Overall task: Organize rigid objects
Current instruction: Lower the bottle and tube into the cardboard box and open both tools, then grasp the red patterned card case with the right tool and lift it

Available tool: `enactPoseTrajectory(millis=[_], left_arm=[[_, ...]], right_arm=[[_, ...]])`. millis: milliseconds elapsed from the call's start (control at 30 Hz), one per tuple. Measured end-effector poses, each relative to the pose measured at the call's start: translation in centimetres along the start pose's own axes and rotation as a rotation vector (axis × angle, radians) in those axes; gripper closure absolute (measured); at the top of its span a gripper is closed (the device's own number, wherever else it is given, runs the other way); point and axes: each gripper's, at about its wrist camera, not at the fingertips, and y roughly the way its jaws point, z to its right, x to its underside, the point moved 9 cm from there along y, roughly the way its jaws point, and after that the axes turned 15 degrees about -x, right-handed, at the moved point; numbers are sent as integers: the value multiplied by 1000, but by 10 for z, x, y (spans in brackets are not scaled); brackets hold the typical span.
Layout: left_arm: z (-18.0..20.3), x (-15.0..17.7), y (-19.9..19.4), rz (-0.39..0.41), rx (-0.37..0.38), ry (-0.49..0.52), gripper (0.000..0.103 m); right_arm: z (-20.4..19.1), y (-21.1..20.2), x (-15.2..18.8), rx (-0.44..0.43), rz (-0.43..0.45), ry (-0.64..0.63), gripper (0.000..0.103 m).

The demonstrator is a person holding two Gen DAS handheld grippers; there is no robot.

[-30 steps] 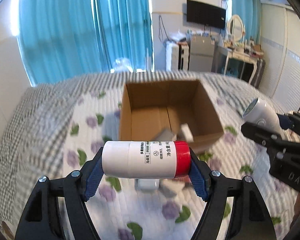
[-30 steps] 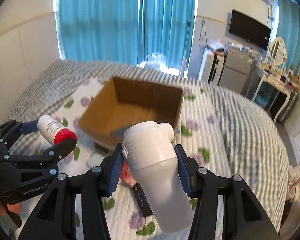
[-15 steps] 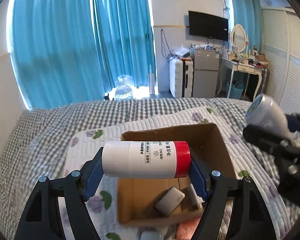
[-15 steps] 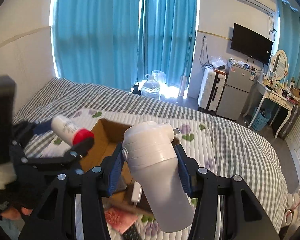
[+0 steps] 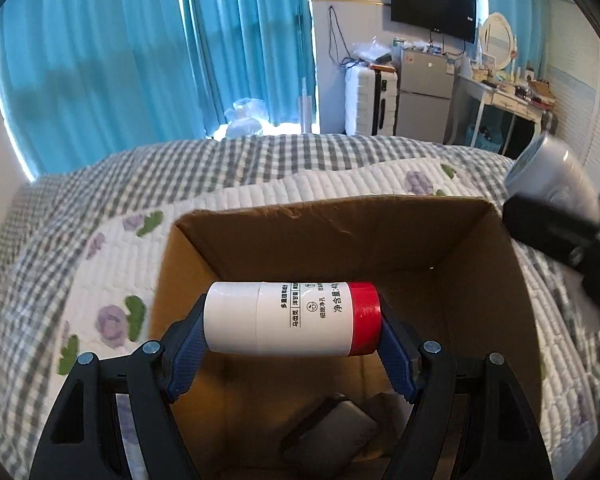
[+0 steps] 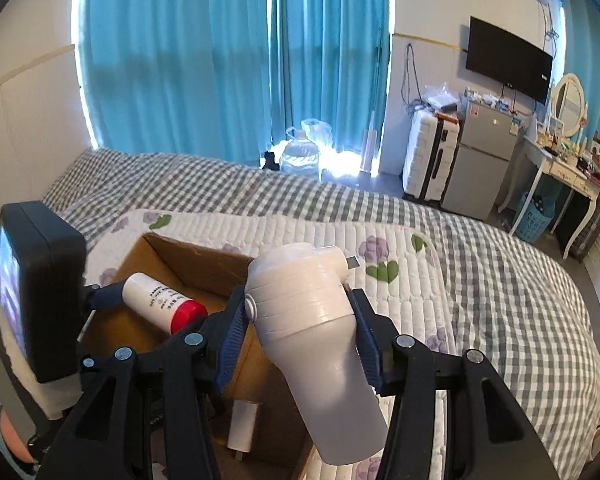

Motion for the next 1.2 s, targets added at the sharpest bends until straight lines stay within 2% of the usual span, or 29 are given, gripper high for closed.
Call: enactPoseTrajectory(millis=[100,167,267,500,667,867,900,933,967,1100,1200], left_arm=[[7,1,1,-2,-5,12,22],[6,0,-3,12,-36,14,11],[-1,-3,-17,44,-13,1,10],[-43,-7,-47,74,-24,-19,10],[-70,-5,-48,82,-51,-41,10],[-82,2,-32,74,-60,-66,10],[-83,3,-30,75,-53,-74,10],[-84,4,-29,75,-47,-80,10],[-86,5,-28,72,-44,-84,10],[-95,9,-37,54,-65,-97,10],[-103,8,-61,63,-75,-96,7]], right_arm=[[8,4,4,-8,-9,21,54],[14,-1,7,-9,-1,38,54],[19,-12,8,-4,10,55,53],[3,-26,12,1,9,71,53],[-16,1,18,-5,-35,49,53],[-16,45,31,-10,-72,66,53],[-15,49,33,-10,-71,69,49],[-14,49,35,-5,-70,64,35],[-13,48,35,6,-64,60,29],[-15,27,31,48,-44,45,27],[-20,1,25,60,-41,35,27]])
